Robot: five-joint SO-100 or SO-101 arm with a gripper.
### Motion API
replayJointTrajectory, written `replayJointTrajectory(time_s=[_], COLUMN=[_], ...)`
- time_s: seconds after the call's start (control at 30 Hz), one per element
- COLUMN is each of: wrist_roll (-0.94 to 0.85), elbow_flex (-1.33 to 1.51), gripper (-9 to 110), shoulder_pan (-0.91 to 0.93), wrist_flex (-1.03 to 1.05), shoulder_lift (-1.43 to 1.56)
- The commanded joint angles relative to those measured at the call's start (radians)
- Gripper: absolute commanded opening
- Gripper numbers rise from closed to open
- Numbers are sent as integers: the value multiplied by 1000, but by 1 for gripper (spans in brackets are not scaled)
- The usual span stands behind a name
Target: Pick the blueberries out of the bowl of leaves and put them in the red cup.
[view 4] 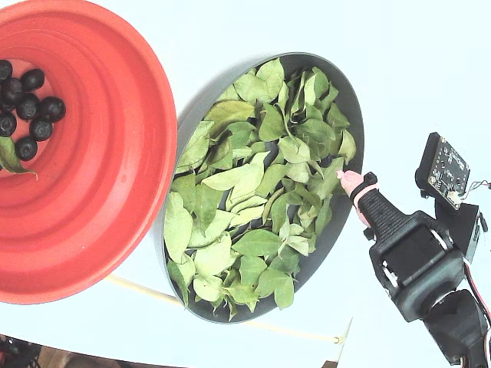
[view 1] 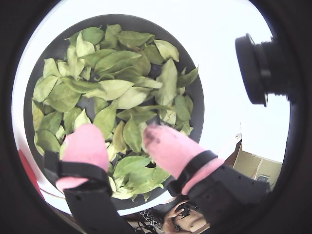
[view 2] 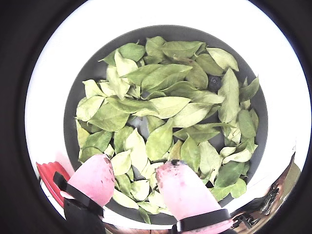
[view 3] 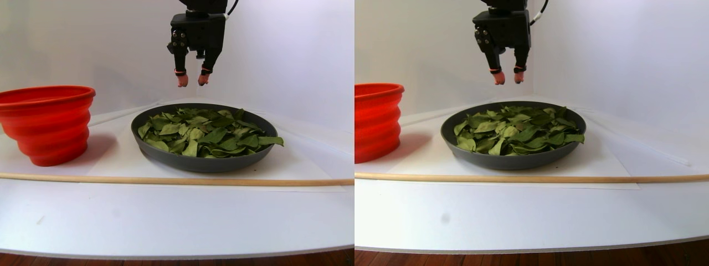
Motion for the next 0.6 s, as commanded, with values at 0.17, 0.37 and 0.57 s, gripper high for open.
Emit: replayJointTrajectory(time_s=[0.17,0.37,0.57], wrist_roll=[-32,-44,-52], elbow_flex=[-94,-187,-244], gripper=[16,16,16], shoulder_pan=[60,117,143], wrist_flex=[-64,-114,-127], shoulder_lift=[-60,-190,-255])
